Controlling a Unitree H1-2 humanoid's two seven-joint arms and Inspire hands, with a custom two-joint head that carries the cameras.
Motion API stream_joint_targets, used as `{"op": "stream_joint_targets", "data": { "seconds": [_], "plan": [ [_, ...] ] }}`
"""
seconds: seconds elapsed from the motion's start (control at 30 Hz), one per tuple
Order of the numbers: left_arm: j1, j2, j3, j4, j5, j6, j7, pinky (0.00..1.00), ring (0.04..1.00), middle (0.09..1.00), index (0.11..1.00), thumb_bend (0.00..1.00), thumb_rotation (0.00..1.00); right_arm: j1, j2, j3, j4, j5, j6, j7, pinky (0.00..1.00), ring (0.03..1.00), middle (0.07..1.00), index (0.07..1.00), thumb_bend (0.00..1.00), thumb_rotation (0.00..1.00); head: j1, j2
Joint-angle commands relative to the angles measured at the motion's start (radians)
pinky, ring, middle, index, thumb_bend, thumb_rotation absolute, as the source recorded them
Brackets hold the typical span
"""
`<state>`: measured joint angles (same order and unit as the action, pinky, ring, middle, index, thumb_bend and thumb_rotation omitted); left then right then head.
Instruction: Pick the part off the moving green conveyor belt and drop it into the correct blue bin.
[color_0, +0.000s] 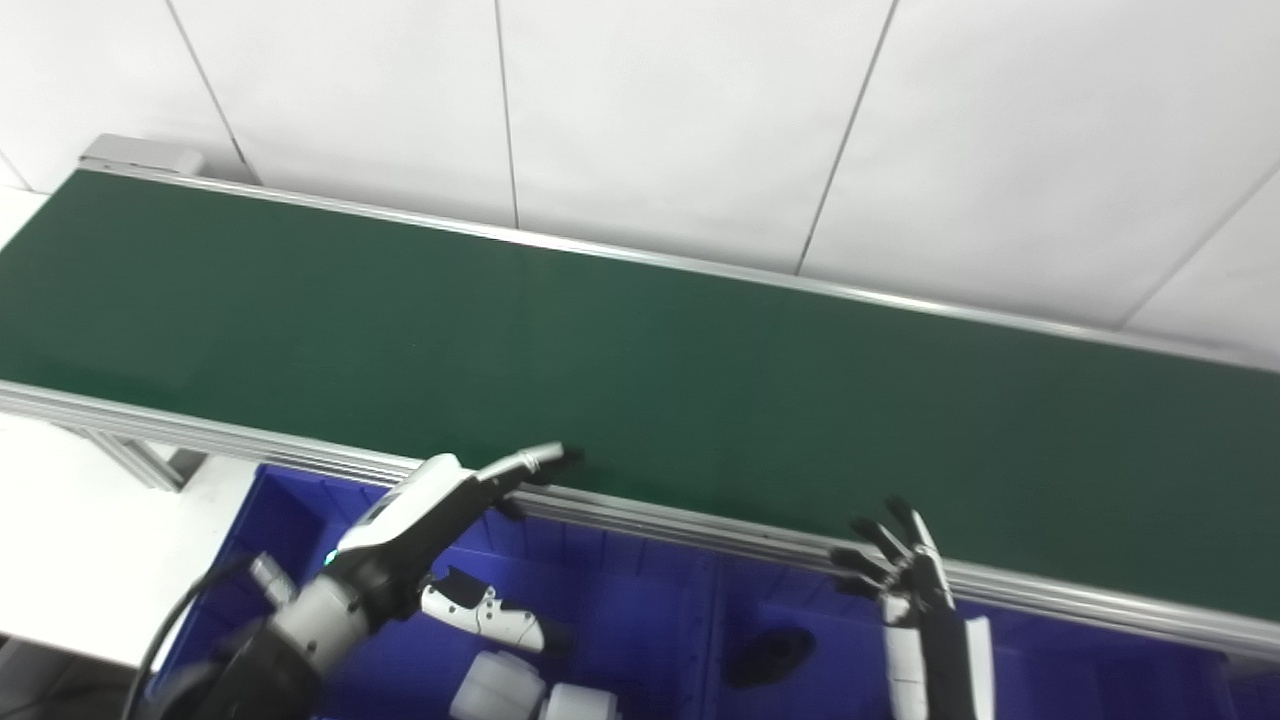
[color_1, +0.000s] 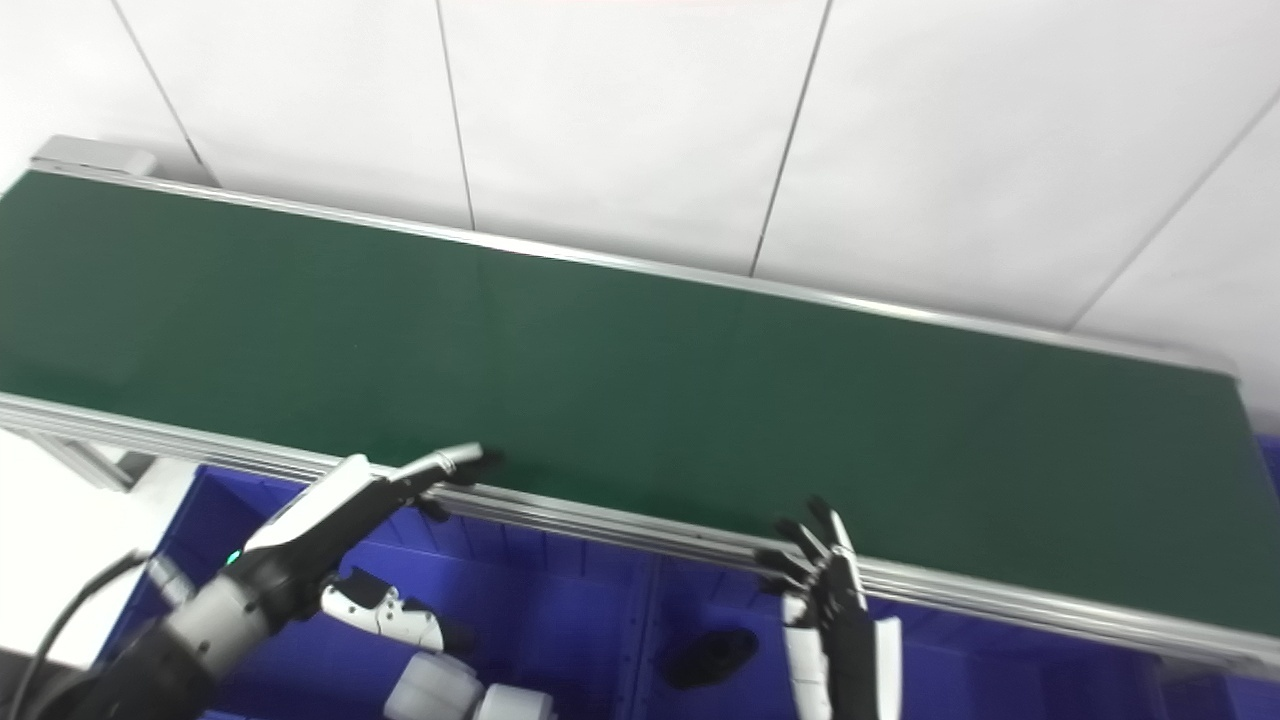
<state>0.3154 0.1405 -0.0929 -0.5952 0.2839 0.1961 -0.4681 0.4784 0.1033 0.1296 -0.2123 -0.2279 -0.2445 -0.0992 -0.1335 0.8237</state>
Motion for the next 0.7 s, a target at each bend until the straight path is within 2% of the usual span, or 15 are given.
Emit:
{"op": "stream_joint_targets", "data": {
  "seconds": [0.0, 0.03, 0.17, 0.3, 0.47, 0.53, 0.67],
  "plan": [
    [0.025, -0.044, -0.002, -0.038, -0.105, 0.05, 0.038, 0.96, 0.99, 0.997, 0.994, 0.73, 0.58, 0.001, 0.015, 0.008, -0.029, -0.014, -0.009, -0.013, 0.62, 0.699, 0.806, 0.915, 0.71, 1.0, -0.01, 0.004],
    [0.036, -0.062, -0.013, -0.042, -0.119, 0.065, 0.044, 0.96, 0.993, 0.999, 0.998, 0.71, 0.63, 0.0, 0.019, 0.01, -0.026, -0.018, -0.011, -0.015, 0.62, 0.697, 0.804, 0.913, 0.72, 1.0, -0.017, 0.005],
    [0.073, -0.106, -0.054, -0.055, -0.153, 0.108, 0.074, 0.98, 0.998, 1.0, 1.0, 0.72, 0.68, 0.002, 0.034, 0.018, -0.027, -0.038, -0.009, -0.021, 0.62, 0.691, 0.801, 0.908, 0.7, 1.0, -0.046, 0.01],
    [0.092, -0.133, -0.084, -0.046, -0.161, 0.101, 0.118, 0.97, 1.0, 1.0, 1.0, 0.73, 0.72, 0.001, 0.055, 0.033, -0.022, -0.072, -0.005, -0.037, 0.61, 0.685, 0.796, 0.902, 0.68, 1.0, -0.107, 0.014],
    [0.073, -0.108, -0.062, -0.038, -0.196, 0.089, 0.145, 0.98, 1.0, 1.0, 1.0, 0.75, 0.72, -0.002, 0.087, 0.059, -0.029, -0.098, 0.012, -0.054, 0.61, 0.68, 0.791, 0.892, 0.68, 1.0, -0.19, 0.033],
    [0.072, -0.109, -0.045, -0.021, -0.212, 0.055, 0.169, 1.0, 1.0, 1.0, 1.0, 0.76, 0.7, -0.008, 0.098, 0.065, -0.029, -0.106, 0.02, -0.06, 0.62, 0.682, 0.788, 0.893, 0.69, 1.0, -0.218, 0.042],
    [0.054, -0.1, -0.008, 0.022, -0.267, 0.014, 0.195, 1.0, 1.0, 1.0, 1.0, 0.76, 0.67, -0.022, 0.121, 0.083, -0.03, -0.129, 0.045, -0.075, 0.62, 0.682, 0.789, 0.894, 0.69, 1.0, -0.32, 0.066]
  ]
}}
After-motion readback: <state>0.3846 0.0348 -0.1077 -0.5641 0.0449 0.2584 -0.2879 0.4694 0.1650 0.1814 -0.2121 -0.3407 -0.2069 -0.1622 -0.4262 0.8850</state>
